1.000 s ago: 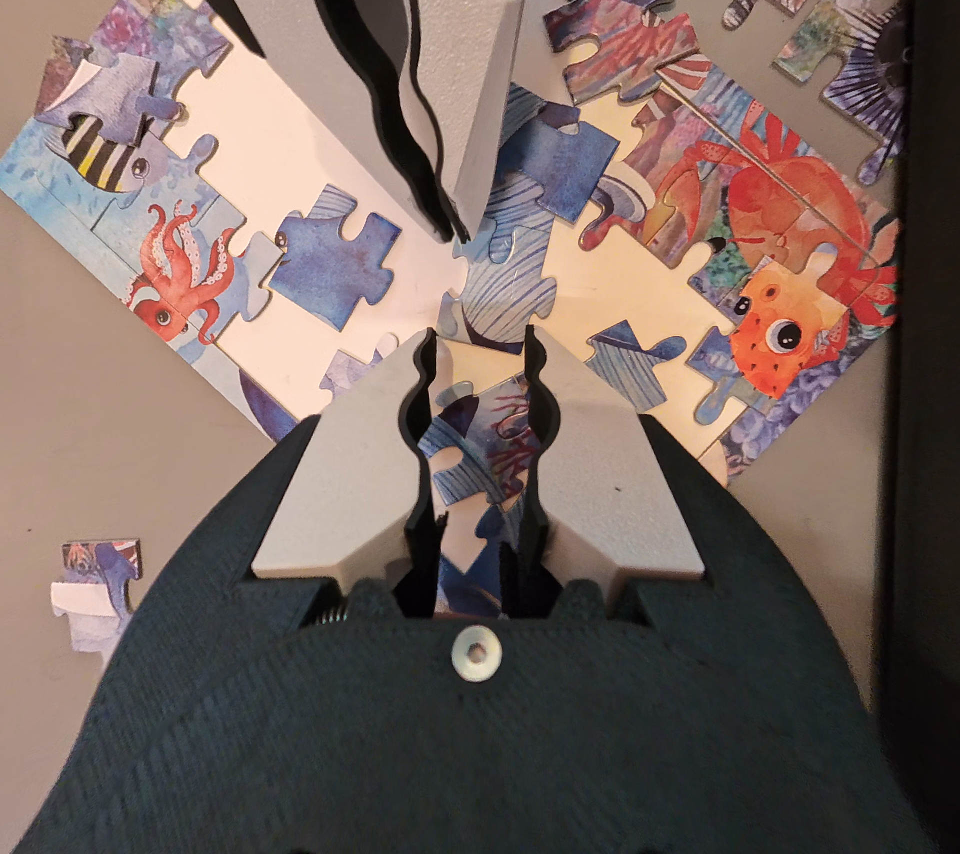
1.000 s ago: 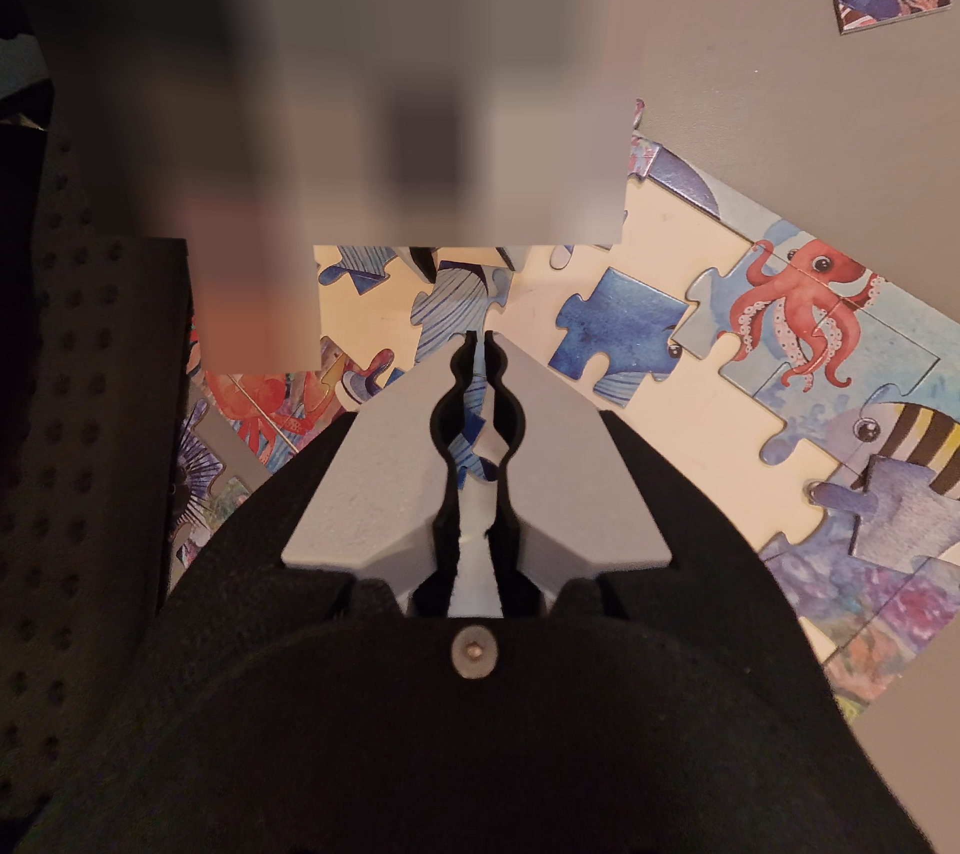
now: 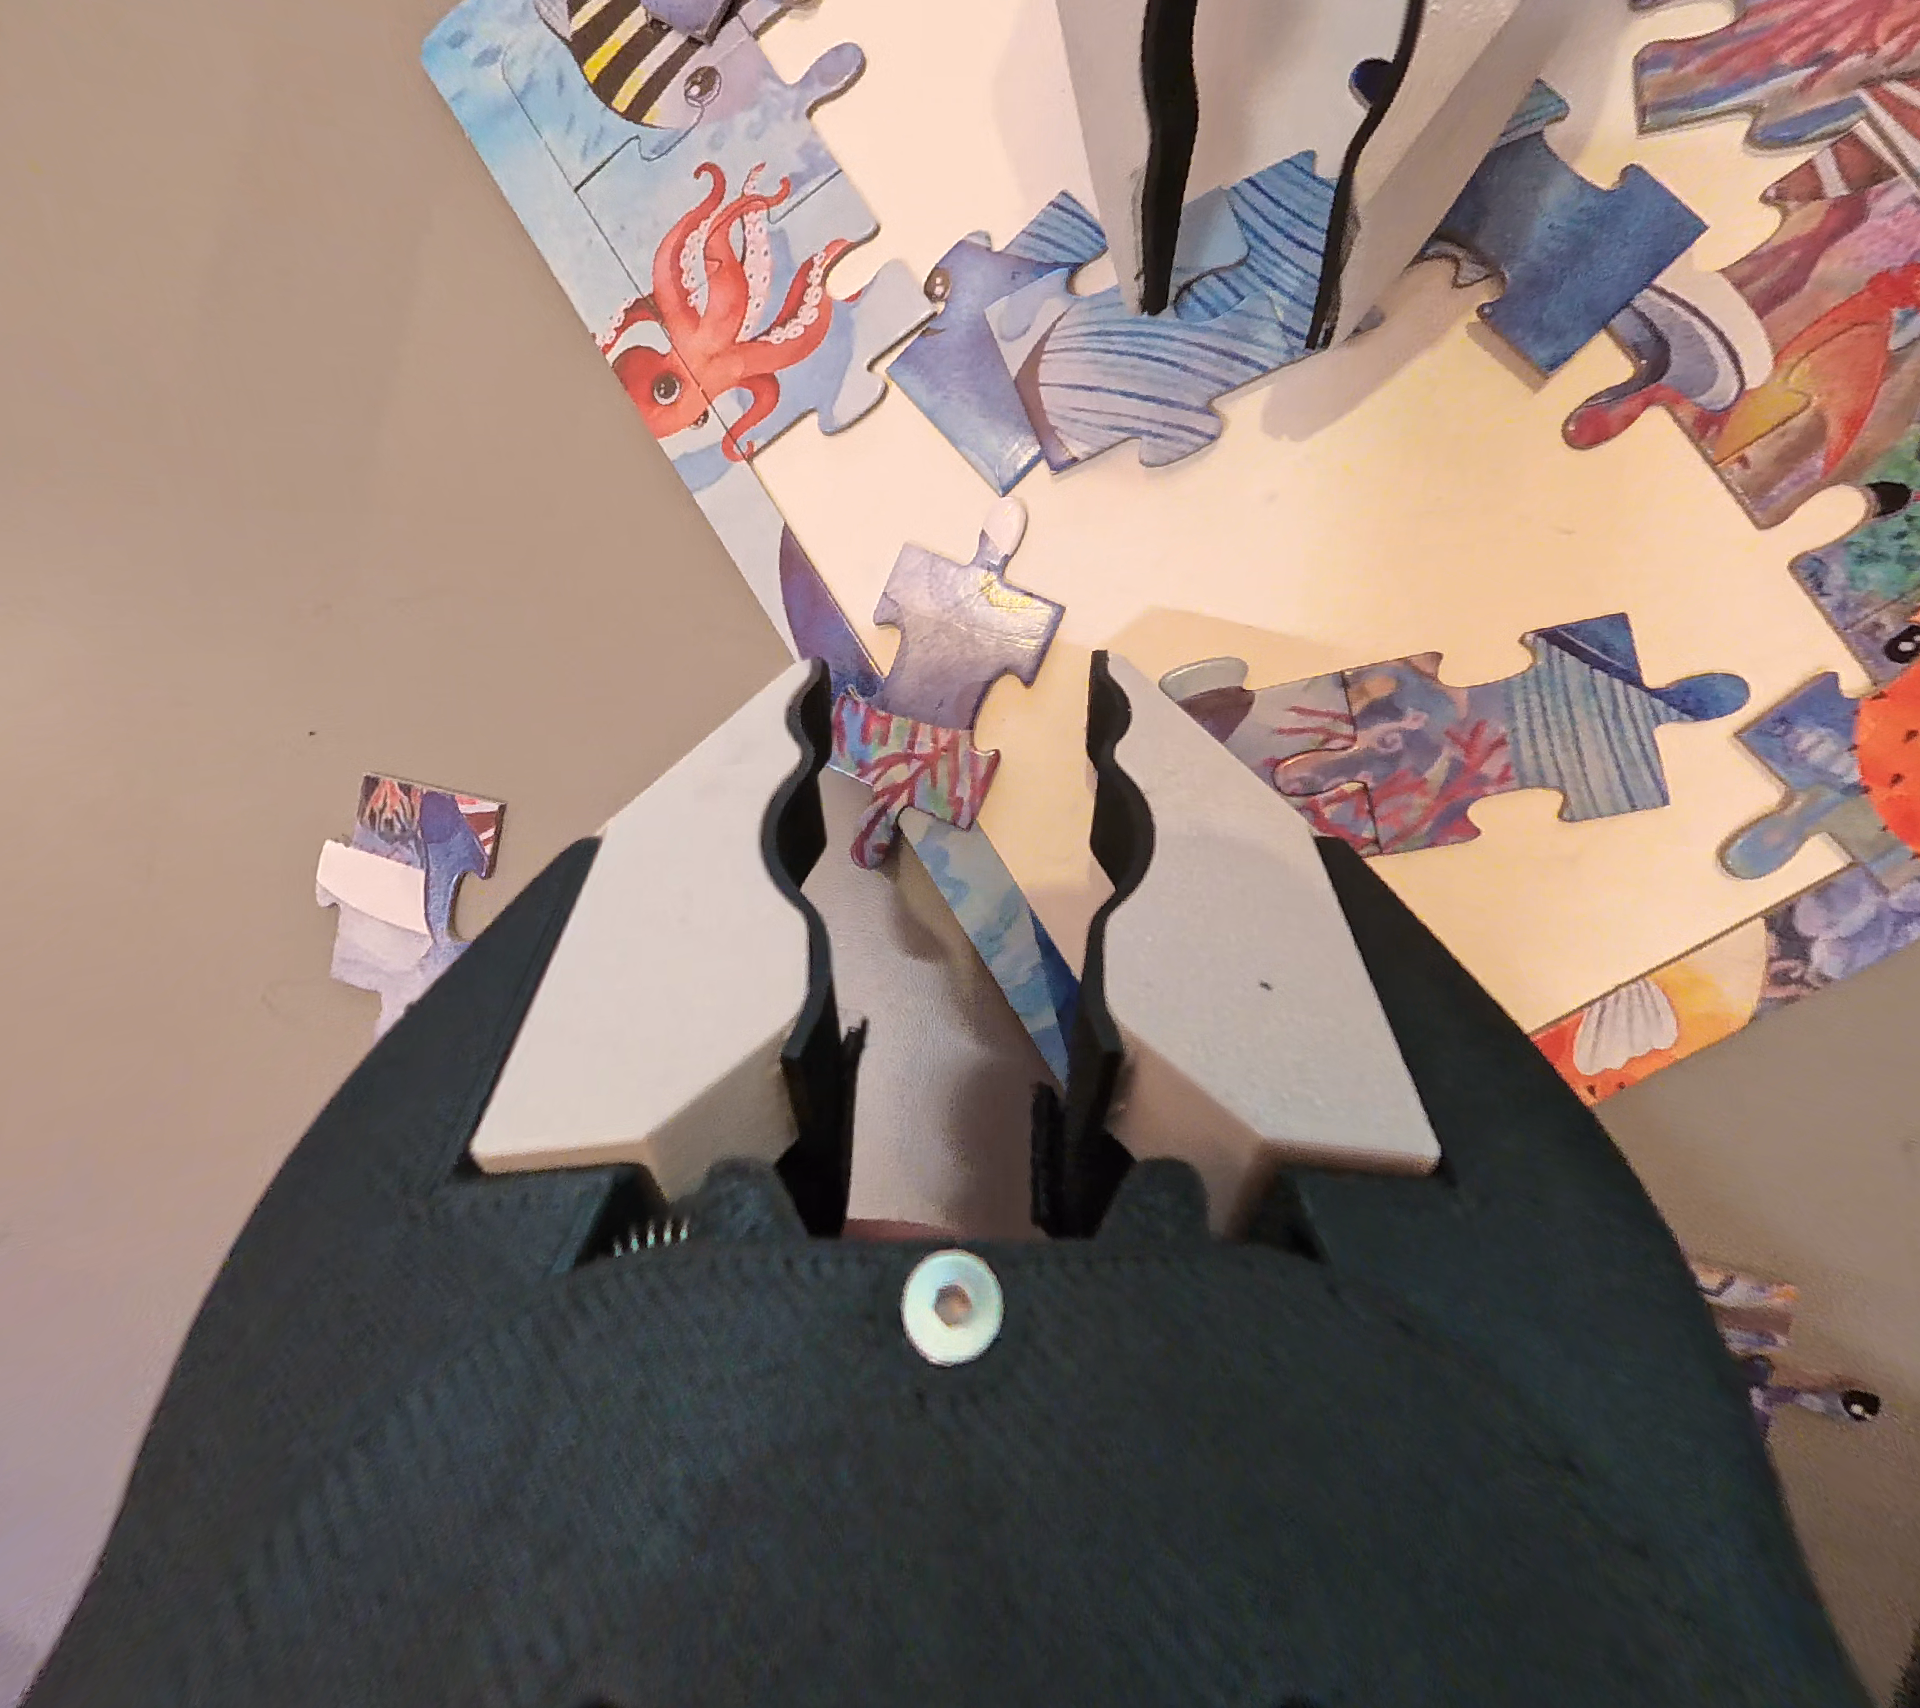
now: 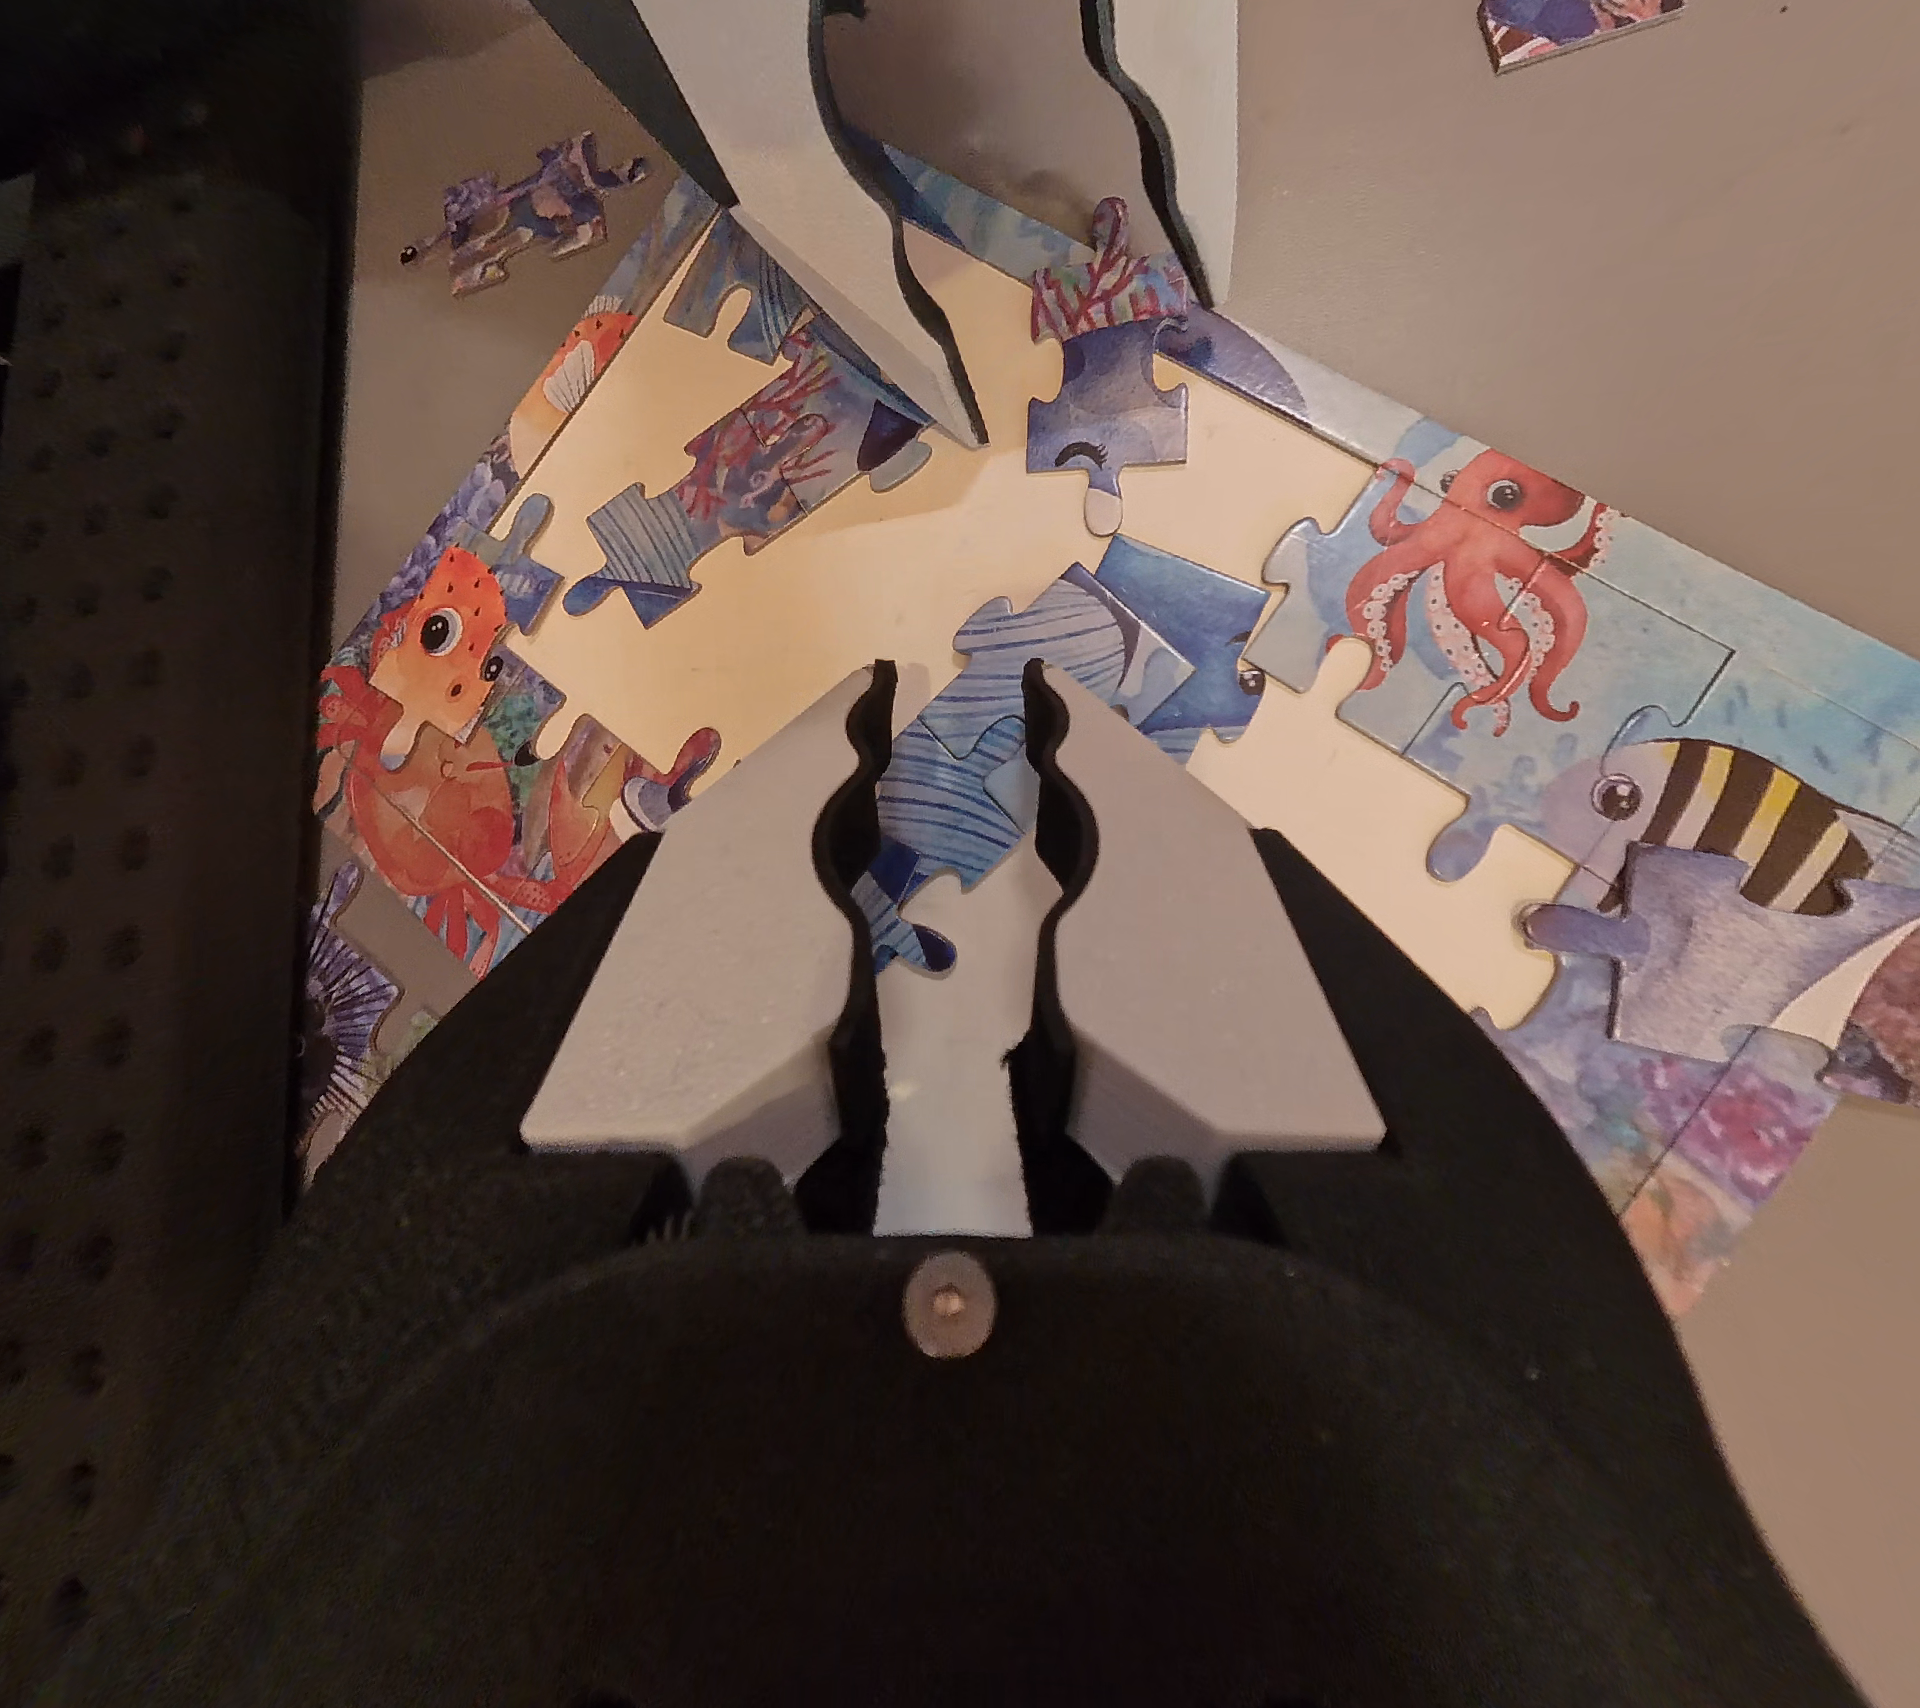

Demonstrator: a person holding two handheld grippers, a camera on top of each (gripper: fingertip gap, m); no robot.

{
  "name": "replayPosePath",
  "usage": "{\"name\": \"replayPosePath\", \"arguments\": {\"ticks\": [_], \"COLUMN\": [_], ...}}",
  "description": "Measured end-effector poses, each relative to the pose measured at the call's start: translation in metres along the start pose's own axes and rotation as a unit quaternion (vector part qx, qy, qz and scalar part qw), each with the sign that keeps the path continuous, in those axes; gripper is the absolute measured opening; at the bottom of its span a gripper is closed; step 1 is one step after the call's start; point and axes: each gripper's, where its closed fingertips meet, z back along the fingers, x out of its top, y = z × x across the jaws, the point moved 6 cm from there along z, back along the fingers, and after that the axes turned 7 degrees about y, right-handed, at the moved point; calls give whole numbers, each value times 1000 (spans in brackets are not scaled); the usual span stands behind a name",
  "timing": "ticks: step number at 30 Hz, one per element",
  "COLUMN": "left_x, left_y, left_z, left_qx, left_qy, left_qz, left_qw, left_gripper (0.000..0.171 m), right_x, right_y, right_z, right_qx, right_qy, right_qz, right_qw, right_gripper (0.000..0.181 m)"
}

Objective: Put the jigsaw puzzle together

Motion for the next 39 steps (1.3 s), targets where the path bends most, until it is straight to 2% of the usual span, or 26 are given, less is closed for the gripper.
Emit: {"name": "replayPosePath", "arguments": {"ticks": [2,5,10,14,20,23,28,34,39], "left_x": [-1,-2,-1,0,1,0,-4,-5,-6], "left_y": [0,2,0,0,2,6,17,16,16], "left_z": [0,-2,-2,-3,-2,-3,-2,-2,-3], "left_qx": [-12,-12,-8,-5,5,17,28,10,-8], "left_qy": [-4,-6,-6,-6,-9,-7,-9,-9,-10], "left_qz": [5,8,0,-5,-3,9,40,66,70], "left_qw": [1000,1000,1000,1000,1000,1000,999,998,997], "left_gripper": [44,26,17,0,2,31,53,50,40], "right_x": [0,0,0,-1,-1,-1,-1,-1,-1], "right_y": [0,0,-3,-4,-5,-4,-4,-4,-3], "right_z": [0,0,2,1,2,2,2,0,0], "right_qx": [0,-1,-5,-7,-9,-9,-8,-7,-6], "right_qy": [-1,0,-3,-3,-4,-4,-4,-1,-1], "right_qz": [-1,0,-7,-10,-10,-10,-9,-8,-7], "right_qw": [1000,1000,1000,1000,1000,1000,1000,1000,1000], "right_gripper": [23,23,23,23,22,22,22,23,23]}}
